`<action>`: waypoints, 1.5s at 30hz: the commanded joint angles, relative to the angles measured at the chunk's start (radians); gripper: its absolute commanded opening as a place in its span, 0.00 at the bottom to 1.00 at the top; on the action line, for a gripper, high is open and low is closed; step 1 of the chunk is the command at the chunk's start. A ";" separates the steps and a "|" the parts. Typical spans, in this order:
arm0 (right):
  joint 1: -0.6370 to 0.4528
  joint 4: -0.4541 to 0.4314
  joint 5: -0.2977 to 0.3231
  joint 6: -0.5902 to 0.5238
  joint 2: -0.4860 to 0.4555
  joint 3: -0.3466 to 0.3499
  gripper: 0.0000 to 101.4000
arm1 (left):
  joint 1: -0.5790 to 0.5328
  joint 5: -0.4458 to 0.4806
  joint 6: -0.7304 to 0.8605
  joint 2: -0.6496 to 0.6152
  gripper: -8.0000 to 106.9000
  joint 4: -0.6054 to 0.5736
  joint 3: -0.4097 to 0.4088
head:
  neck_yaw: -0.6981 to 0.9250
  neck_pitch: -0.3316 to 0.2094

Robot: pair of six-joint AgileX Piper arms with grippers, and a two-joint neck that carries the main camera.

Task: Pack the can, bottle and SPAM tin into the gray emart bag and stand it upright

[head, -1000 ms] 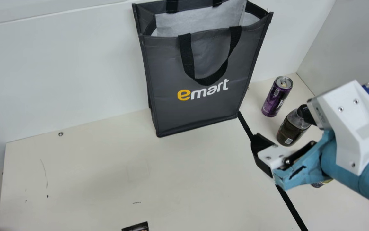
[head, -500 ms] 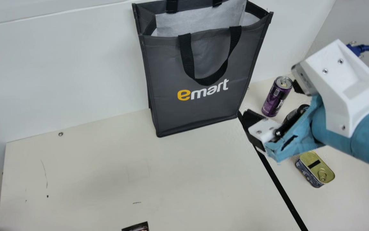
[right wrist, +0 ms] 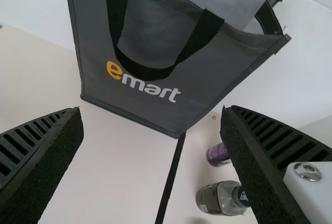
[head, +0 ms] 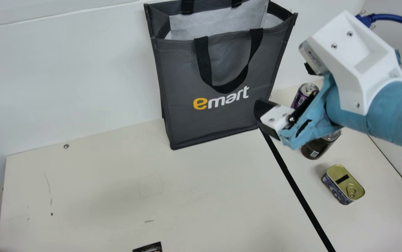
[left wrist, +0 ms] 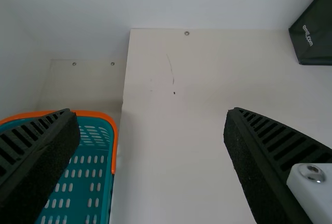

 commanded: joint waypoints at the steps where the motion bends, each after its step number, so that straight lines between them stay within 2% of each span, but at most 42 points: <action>1: -0.005 0.008 0.000 -0.014 0.017 -0.021 0.94 | 0.000 0.000 0.000 0.000 0.85 0.000 0.000 | -0.002 -0.021; 27: 0.026 0.015 0.000 -0.184 0.266 -0.283 0.94 | 0.000 0.000 0.000 0.000 0.85 0.000 0.000 | -0.002 -0.021; 45: -0.018 0.129 0.000 -0.392 0.448 -0.433 0.94 | 0.000 0.000 0.000 0.000 0.85 0.000 0.000 | -0.002 -0.021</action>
